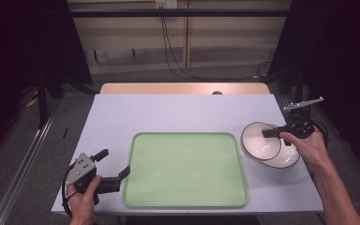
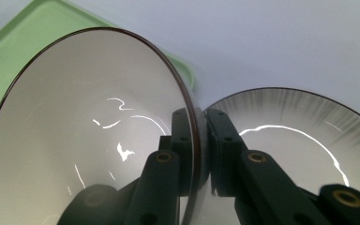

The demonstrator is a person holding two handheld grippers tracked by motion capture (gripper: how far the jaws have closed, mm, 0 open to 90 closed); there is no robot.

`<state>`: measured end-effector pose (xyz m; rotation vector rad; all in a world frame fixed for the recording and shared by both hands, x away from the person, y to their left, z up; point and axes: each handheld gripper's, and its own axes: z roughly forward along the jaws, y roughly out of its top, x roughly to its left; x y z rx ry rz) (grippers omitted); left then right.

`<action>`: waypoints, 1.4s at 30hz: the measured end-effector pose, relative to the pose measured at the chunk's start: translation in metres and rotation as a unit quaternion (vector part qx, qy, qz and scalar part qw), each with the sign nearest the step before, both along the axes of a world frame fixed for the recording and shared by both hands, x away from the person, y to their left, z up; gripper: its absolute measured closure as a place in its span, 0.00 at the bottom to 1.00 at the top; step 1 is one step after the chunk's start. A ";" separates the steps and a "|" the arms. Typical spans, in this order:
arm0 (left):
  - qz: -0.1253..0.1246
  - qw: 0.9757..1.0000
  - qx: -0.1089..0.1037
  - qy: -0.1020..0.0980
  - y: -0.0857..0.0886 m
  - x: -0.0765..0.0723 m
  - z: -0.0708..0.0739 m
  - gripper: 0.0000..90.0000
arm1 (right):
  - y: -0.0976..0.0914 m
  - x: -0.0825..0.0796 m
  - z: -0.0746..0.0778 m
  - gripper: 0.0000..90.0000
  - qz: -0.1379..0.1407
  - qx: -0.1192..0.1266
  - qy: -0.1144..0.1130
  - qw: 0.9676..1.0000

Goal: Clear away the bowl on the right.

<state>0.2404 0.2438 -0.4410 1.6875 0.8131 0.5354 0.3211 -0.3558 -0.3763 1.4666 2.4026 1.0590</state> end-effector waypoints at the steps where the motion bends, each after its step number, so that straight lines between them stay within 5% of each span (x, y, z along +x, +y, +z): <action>1: 0.001 1.000 0.000 0.000 0.000 0.000 0.000 0.01 | 0.002 0.000 0.001 0.92 -0.002 0.002 0.000 1.000; 28: 0.003 1.000 0.004 0.000 -0.001 0.000 -0.001 0.01 | 0.051 0.036 0.013 0.92 0.054 0.006 0.011 0.998; 42: 0.004 1.000 0.008 -0.001 -0.001 0.000 -0.001 0.01 | 0.077 0.064 -0.005 0.92 0.049 0.004 0.045 0.998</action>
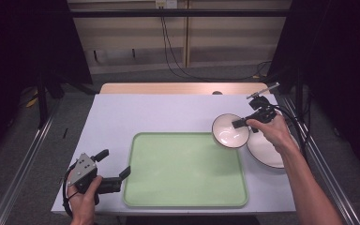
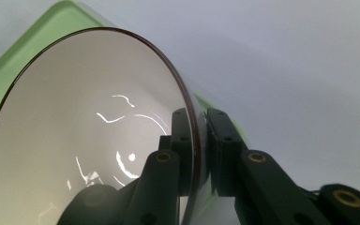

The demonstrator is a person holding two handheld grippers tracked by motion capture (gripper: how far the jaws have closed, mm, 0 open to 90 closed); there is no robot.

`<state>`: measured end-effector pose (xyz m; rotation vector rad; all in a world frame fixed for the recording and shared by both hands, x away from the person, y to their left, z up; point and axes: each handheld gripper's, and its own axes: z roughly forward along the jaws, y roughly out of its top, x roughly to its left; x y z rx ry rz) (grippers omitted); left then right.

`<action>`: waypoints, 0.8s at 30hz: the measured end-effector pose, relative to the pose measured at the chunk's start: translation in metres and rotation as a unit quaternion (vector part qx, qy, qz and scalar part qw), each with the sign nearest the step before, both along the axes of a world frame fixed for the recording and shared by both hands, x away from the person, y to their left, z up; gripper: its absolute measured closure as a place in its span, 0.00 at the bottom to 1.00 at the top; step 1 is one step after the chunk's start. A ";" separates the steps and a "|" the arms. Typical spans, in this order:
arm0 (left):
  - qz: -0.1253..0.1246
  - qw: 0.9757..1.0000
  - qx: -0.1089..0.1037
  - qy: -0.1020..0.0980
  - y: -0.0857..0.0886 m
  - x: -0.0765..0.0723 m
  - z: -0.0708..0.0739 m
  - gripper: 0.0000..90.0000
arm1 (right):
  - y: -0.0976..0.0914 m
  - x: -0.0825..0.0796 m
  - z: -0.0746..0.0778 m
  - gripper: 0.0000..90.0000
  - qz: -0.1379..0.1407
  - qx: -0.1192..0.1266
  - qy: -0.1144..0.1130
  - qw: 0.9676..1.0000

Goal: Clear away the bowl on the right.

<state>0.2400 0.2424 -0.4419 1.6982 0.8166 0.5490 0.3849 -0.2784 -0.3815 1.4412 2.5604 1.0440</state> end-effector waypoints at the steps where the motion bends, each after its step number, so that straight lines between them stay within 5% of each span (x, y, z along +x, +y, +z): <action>1: -0.001 1.000 -0.002 0.001 0.000 0.000 0.000 0.01 | 0.000 0.001 0.000 0.92 -0.001 -0.002 0.005 1.000; 24: -0.004 1.000 -0.005 0.004 -0.001 0.001 -0.001 0.01 | 0.020 0.016 -0.037 0.92 -0.012 -0.049 0.035 0.998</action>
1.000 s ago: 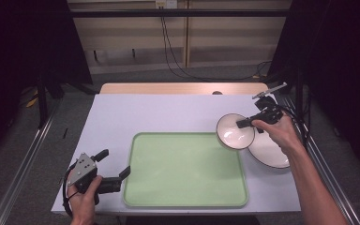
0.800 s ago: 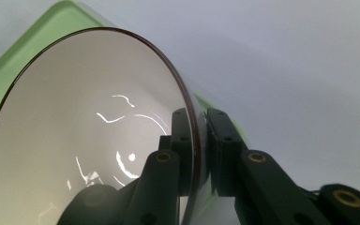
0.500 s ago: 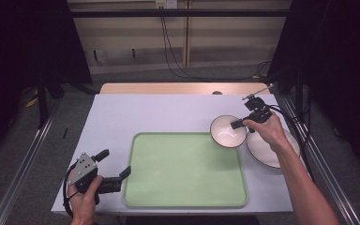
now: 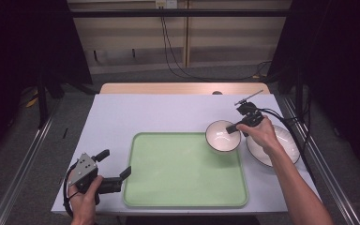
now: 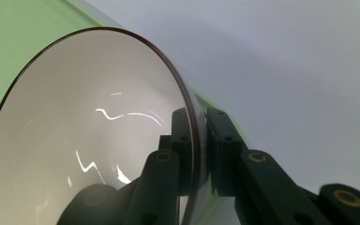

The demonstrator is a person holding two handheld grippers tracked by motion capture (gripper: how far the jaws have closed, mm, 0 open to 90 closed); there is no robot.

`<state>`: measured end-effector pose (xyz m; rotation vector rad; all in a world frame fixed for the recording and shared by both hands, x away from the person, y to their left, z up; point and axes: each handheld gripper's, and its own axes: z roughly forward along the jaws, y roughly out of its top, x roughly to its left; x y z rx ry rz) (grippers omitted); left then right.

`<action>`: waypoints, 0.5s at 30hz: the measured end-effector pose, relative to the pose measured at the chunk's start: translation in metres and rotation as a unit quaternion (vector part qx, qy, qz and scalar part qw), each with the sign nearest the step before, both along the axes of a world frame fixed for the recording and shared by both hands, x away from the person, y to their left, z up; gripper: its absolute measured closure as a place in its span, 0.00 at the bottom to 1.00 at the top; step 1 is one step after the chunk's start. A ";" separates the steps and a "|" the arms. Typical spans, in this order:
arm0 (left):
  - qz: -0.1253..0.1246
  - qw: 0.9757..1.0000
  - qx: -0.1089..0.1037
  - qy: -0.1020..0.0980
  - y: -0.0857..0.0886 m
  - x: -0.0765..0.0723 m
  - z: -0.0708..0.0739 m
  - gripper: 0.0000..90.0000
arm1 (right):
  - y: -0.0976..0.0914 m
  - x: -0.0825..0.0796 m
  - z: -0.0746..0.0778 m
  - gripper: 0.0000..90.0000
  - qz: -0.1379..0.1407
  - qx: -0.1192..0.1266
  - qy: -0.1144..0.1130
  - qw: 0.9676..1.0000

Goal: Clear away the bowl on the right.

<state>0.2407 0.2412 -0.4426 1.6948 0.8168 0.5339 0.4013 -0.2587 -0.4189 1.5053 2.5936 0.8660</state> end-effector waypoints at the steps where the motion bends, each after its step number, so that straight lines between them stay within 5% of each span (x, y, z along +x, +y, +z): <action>1: 0.000 1.000 0.000 0.000 0.000 0.000 0.000 0.01 | 0.001 0.000 0.000 0.92 -0.001 0.001 0.000 1.000; 15: -0.004 1.000 0.002 0.001 0.000 0.000 0.000 0.01 | 0.003 0.006 -0.009 0.92 -0.022 -0.004 0.007 1.000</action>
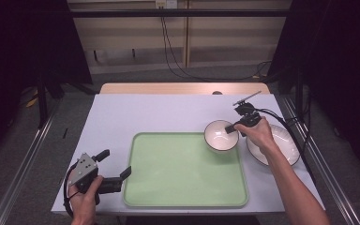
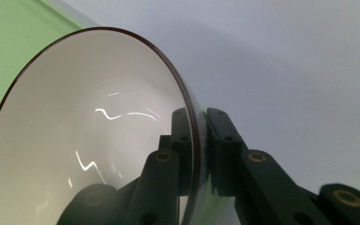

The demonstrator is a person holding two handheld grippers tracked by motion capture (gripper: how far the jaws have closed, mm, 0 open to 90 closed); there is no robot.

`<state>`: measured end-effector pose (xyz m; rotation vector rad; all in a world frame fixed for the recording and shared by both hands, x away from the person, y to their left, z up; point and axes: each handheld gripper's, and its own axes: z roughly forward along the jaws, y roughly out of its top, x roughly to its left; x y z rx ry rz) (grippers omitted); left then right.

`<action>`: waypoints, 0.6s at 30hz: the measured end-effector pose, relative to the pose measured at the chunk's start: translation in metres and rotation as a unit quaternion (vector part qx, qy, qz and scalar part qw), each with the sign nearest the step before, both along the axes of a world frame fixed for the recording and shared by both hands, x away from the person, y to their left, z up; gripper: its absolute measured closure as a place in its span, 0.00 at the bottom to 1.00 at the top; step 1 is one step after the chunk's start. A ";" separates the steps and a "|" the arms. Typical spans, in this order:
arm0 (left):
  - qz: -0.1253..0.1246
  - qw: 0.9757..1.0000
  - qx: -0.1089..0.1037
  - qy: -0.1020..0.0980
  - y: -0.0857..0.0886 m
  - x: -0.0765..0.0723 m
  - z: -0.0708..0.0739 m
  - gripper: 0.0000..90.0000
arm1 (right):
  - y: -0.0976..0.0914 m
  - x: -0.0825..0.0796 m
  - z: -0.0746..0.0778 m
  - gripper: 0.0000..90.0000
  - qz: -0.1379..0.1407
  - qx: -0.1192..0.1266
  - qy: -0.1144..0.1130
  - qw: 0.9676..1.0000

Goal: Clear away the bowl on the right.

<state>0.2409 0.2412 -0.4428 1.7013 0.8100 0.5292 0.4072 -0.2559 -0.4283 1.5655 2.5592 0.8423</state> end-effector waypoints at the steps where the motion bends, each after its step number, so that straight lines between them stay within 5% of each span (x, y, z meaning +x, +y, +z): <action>1: 0.000 1.000 0.000 0.000 0.000 0.000 0.000 0.01 | 0.000 0.000 0.000 0.92 0.000 0.000 0.000 1.000; 12: 0.003 1.000 0.000 -0.001 0.001 -0.001 0.000 0.01 | 0.000 0.002 -0.006 0.92 -0.006 -0.003 -0.002 1.000; 18: 0.004 1.000 0.000 -0.002 0.001 -0.001 0.000 0.01 | 0.000 0.002 -0.009 0.93 -0.002 -0.024 -0.006 1.000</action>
